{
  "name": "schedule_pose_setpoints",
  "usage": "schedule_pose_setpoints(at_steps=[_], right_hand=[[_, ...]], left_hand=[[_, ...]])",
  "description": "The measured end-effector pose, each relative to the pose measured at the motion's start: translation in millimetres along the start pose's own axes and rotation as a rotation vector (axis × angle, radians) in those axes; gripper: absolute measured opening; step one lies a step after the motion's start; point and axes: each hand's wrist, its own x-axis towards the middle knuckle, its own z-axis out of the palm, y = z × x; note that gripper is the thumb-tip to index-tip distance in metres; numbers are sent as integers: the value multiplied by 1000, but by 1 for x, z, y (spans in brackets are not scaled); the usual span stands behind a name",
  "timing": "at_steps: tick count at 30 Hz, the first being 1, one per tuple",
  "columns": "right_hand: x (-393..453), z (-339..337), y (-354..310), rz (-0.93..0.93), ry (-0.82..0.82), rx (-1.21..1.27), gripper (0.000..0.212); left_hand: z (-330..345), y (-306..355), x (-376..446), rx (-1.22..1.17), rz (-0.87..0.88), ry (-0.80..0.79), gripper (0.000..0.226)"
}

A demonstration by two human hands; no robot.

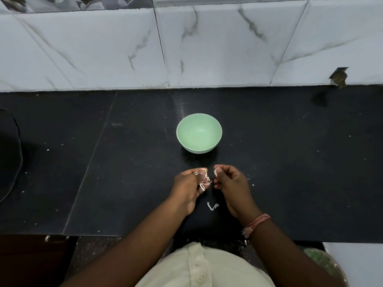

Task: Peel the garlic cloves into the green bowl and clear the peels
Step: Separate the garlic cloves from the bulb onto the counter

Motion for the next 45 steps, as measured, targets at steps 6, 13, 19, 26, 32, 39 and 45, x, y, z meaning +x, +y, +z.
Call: schedule_pose_setpoints(at_steps=[6,13,19,26,32,39,45], right_hand=[[14,-33,-7,-59,266,-187,3],[22,-37,-6,-122,330,-420,16],[11,-29,-5,-308,322,-675,26],[-8,1,-4,-156,-16,-204,9],[-5,-1,-6,-122,-88,-74,11],[-6,-1,-3,-237,-134,-194,12],[-1,-6,10,-374,-201,-449,27]], left_hand=[[-2,-3,4,-60,-35,-4,9],[-1,-8,3,-55,-46,-11,10],[3,-6,-2,-69,-30,-42,13],[3,-3,-10,-74,31,-110,12],[-1,2,-11,17,75,-84,15],[-3,8,-9,159,50,-34,15],[-7,9,-3,164,-63,-21,18]])
